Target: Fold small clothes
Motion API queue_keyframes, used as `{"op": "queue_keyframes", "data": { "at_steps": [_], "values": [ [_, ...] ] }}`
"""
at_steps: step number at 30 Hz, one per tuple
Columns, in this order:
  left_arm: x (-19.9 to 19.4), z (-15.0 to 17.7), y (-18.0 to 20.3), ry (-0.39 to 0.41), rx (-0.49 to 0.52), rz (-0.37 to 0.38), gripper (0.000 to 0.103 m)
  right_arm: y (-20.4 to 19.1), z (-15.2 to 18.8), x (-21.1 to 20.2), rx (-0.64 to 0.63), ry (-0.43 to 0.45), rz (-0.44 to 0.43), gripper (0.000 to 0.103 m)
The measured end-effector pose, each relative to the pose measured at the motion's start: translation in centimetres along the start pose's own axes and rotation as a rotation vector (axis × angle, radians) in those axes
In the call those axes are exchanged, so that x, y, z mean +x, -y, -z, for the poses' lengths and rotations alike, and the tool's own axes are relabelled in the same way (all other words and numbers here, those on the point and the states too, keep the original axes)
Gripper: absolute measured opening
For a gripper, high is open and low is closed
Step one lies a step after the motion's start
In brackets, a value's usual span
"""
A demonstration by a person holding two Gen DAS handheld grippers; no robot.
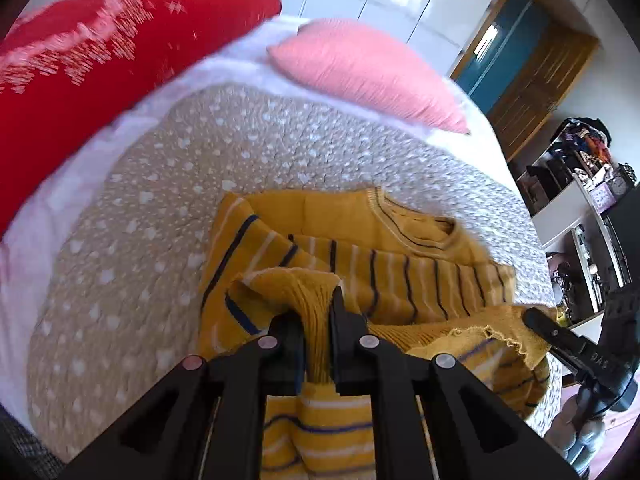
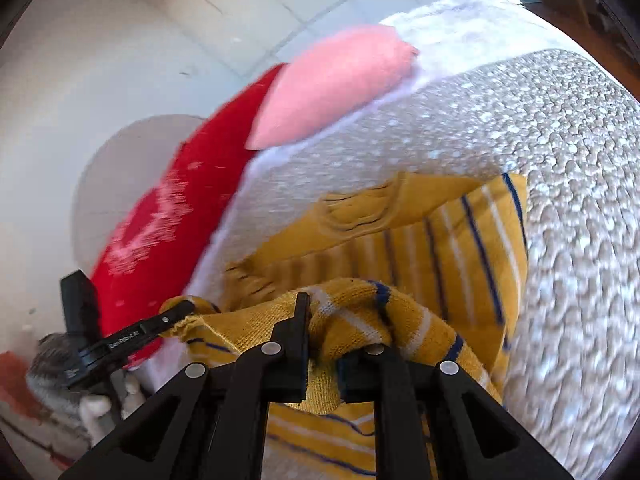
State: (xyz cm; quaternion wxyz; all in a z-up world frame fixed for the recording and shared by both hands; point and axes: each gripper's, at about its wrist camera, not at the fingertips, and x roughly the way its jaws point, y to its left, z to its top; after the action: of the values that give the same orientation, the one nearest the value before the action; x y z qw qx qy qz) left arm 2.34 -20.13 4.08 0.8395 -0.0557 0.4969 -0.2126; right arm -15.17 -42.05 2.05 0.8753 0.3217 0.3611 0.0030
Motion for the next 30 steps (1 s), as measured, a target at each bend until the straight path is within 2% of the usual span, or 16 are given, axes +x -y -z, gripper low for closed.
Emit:
{"op": "queue_keyframes", "data": {
  "at_steps": [2, 4, 6, 8, 10, 12, 13, 15, 19, 22, 26, 30],
  "values": [
    [1.4, -1.1, -0.8, -0.021, -0.040, 0.039, 0.012, 1.4, -1.1, 1.2, 0.036, -0.015, 0.025, 0.014],
    [2.4, -2.0, -1.7, -0.046, -0.108, 0.120, 0.015, 2.8, -2.1, 2.8, 0.113, -0.028, 0.004, 0.019],
    [2.9, -3.1, -2.9, -0.051, -0.180, 0.199, 0.023, 5.0, -3.1, 3.9, 0.218, -0.035, -0.050, 0.033],
    [2.6, -4.1, -3.8, -0.017, -0.229, 0.236, 0.043, 7.0, -3.7, 4.6, 0.304, -0.028, -0.100, 0.041],
    [2.2, -4.9, -4.8, 0.016, -0.273, 0.273, 0.051, 8.7, -4.2, 5.2, 0.383, -0.010, -0.126, 0.044],
    [2.0, -5.7, -5.7, 0.027, -0.302, 0.285, 0.052, 10.0, -4.6, 5.6, 0.442, 0.008, -0.140, 0.044],
    [1.7, -5.9, -6.0, 0.037, -0.296, 0.266, 0.053, 10.4, -4.8, 5.8, 0.460, 0.012, -0.143, 0.045],
    [1.5, -5.9, -6.2, 0.050, -0.262, 0.214, 0.055, 10.8, -5.4, 6.0, 0.471, 0.023, -0.141, 0.053],
    [1.7, -3.8, -6.0, 0.022, -0.150, 0.105, 0.056, 10.6, -6.6, 4.7, 0.464, 0.073, -0.147, 0.059],
    [1.8, -1.5, -5.5, 0.006, -0.046, 0.037, 0.056, 9.4, -6.3, 2.2, 0.381, 0.084, -0.121, 0.060],
    [1.4, 1.3, -3.5, 0.022, 0.110, -0.032, 0.056, 7.4, -3.7, -0.4, 0.228, 0.043, -0.028, 0.060],
    [2.1, 1.3, 0.2, 0.067, 0.285, -0.178, 0.056, 6.9, 0.5, -2.5, 0.159, 0.002, 0.026, 0.060]
  ]
}}
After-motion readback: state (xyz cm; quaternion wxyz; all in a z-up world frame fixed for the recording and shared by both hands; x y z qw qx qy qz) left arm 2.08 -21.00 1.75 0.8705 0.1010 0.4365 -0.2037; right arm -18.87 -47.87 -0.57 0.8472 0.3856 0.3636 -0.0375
